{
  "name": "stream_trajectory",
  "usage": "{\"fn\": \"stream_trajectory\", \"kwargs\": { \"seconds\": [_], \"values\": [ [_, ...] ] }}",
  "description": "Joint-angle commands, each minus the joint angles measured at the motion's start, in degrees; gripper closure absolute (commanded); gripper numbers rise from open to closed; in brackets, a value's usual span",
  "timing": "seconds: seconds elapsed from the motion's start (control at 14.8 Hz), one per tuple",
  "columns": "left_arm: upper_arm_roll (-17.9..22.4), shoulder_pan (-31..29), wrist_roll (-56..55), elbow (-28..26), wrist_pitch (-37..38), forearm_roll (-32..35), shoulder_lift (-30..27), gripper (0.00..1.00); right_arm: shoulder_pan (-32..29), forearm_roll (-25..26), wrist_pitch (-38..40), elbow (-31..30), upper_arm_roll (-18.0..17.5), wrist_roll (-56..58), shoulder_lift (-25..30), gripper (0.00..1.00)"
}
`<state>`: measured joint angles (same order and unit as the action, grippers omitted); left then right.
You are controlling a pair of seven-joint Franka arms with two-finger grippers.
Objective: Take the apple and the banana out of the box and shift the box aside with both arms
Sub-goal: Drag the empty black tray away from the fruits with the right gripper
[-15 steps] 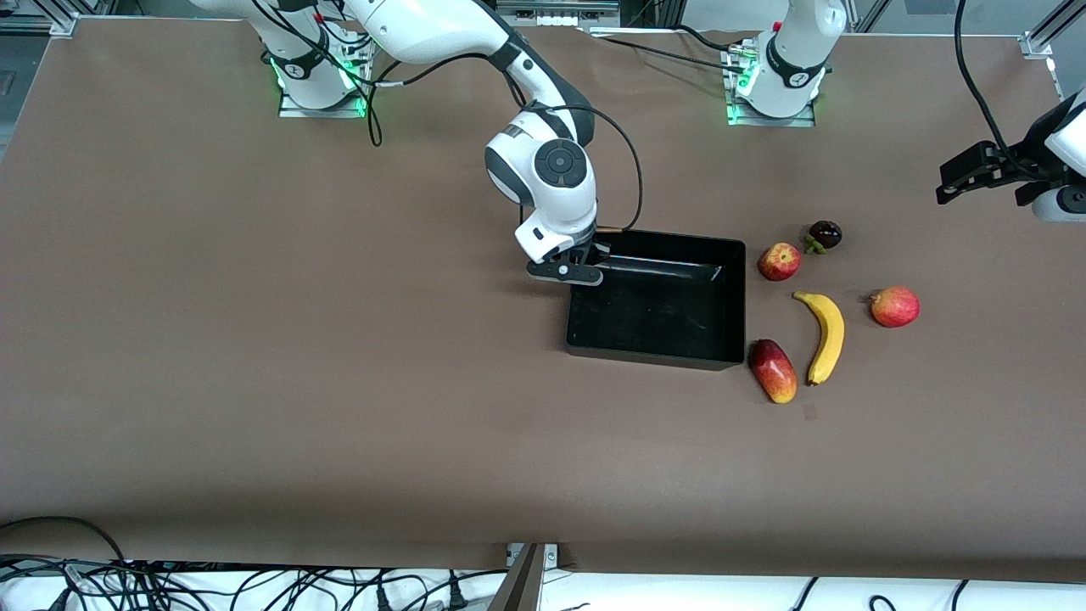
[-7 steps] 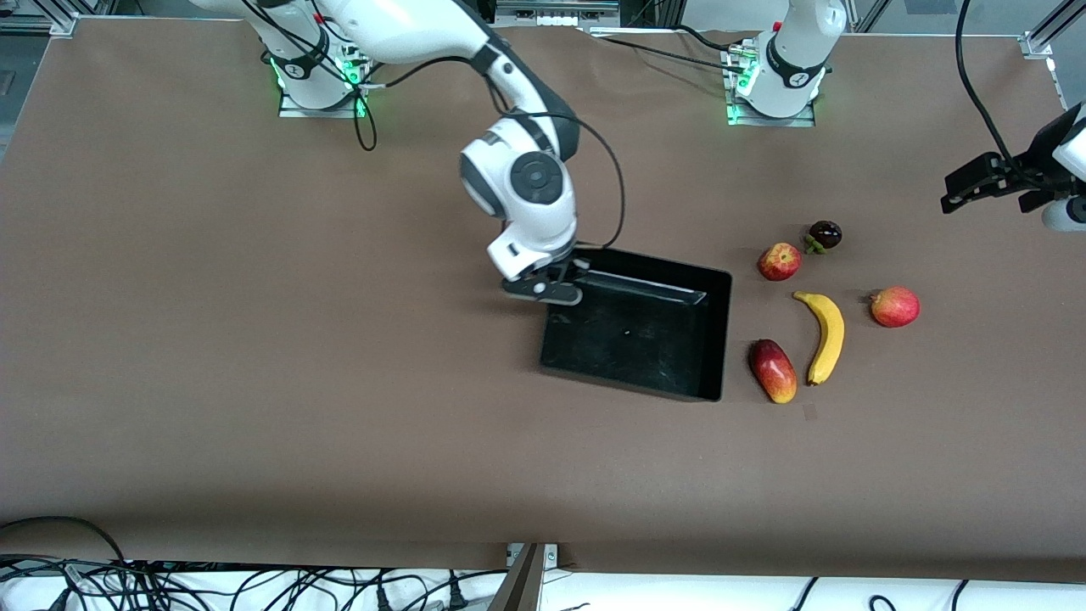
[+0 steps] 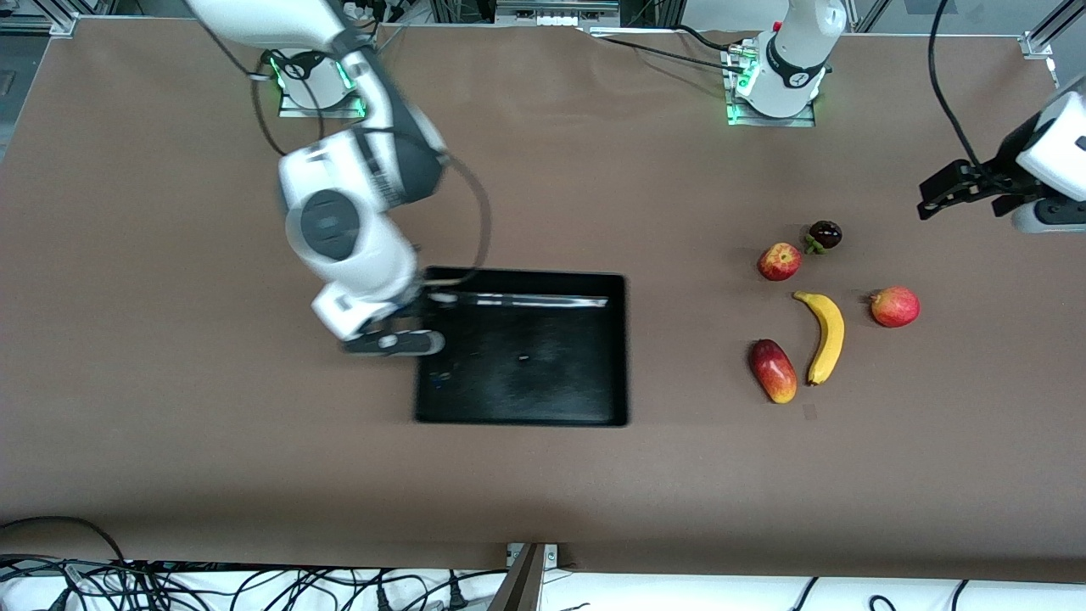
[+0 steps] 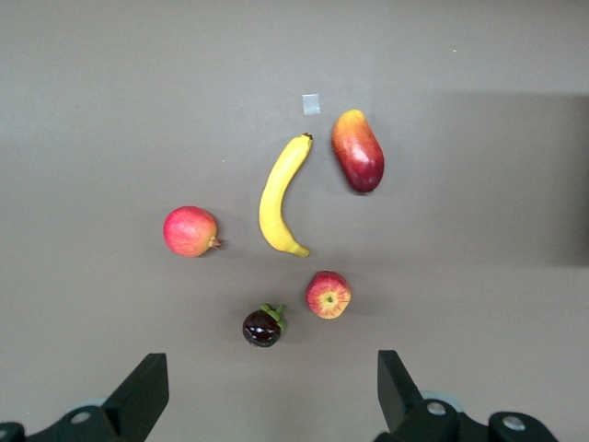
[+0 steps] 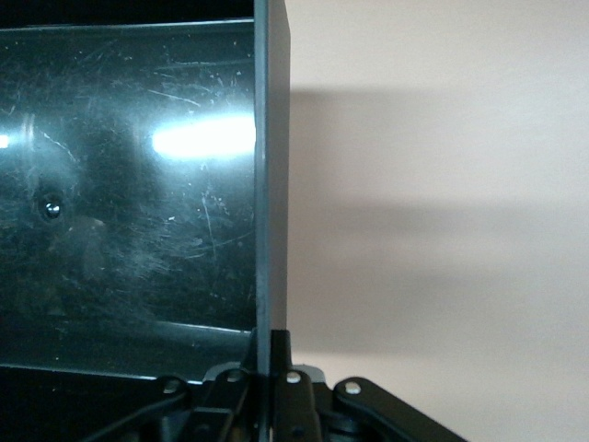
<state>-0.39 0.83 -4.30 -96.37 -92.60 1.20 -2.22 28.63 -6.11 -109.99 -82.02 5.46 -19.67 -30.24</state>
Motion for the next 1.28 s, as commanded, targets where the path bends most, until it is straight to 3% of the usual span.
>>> {"fn": "stream_trajectory", "kwargs": {
  "seconds": [0.0,0.34,0.68,0.95,1.22],
  "values": [
    [-0.31,-0.30,-0.28,-1.46,0.14,-0.32,-1.47,0.00,-5.32,-1.10,-1.36,-9.37,-0.54,9.09,6.23,1.00],
    [-0.22,-0.74,-0.19,-1.37,0.75,-0.50,-1.56,0.00,-9.37,-1.71,-8.38,-19.65,6.04,22.81,8.62,1.00],
    [0.04,-0.74,1.90,-1.37,3.81,-0.41,-1.74,0.00,-10.43,-7.95,-17.88,-29.42,12.72,33.29,9.76,1.00],
    [0.22,-1.88,8.32,-1.46,12.41,-1.37,-1.91,0.00,-10.61,-8.04,-19.65,-31.27,14.75,33.29,9.76,1.00],
    [0.04,-2.41,9.66,-1.72,14.73,-2.78,-2.61,0.00,-10.78,-9.97,-21.40,-34.08,15.11,33.38,9.85,1.00]
  ]
}}
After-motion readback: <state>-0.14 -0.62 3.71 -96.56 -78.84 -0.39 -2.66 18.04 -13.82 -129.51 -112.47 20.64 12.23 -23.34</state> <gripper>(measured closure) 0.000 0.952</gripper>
